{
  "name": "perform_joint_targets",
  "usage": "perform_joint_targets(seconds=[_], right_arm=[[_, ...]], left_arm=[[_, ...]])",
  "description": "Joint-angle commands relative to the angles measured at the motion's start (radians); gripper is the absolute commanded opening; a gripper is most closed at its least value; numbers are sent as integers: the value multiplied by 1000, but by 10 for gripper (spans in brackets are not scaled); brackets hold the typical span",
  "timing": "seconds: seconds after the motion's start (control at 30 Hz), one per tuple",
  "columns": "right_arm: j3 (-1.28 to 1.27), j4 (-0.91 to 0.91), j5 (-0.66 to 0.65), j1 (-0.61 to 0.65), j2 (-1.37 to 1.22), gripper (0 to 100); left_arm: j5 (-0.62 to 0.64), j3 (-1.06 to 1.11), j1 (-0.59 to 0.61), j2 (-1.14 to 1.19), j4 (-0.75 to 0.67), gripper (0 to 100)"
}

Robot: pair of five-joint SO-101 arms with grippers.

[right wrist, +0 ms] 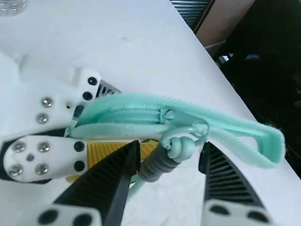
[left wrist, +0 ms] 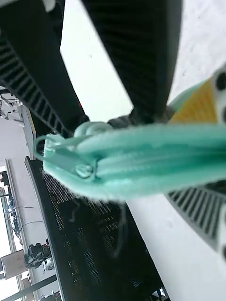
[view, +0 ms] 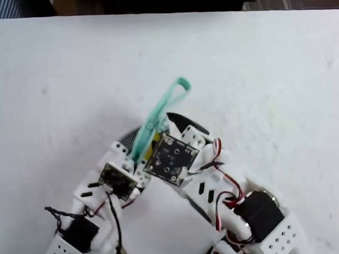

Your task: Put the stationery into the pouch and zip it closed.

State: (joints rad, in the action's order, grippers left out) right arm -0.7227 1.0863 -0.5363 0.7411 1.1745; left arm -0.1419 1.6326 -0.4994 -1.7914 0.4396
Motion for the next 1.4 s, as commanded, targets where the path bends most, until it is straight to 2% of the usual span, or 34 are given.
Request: perform_joint_targets(seconds=[0.0,0.23,0.47,0.63,0.8,0.97,1.07,1.23,1.37], right_arm=[[8,-27,5,-12,-5,190],[8,-24,-2,-12,-2,57],[-8,-62,-2,-12,-5,59],[-84,-128,5,-12,-5,163],[-77,-128,-2,-15,4,10],[-11,-120,2,-67,33,15],[0,-120,-2,-111,101,16],[6,-108,-3,-120,165,16],[46,-105,-3,-120,137,16]], left_arm=[[-2,-25,-12,4,15,23],[-2,-25,-16,4,15,23],[-2,-25,-18,4,17,24],[-2,-23,-19,4,18,24],[-2,-23,-19,4,18,24],[17,-25,-18,4,15,24],[132,-46,-5,4,26,41],[296,-163,64,4,233,183],[361,-310,64,4,446,215]])
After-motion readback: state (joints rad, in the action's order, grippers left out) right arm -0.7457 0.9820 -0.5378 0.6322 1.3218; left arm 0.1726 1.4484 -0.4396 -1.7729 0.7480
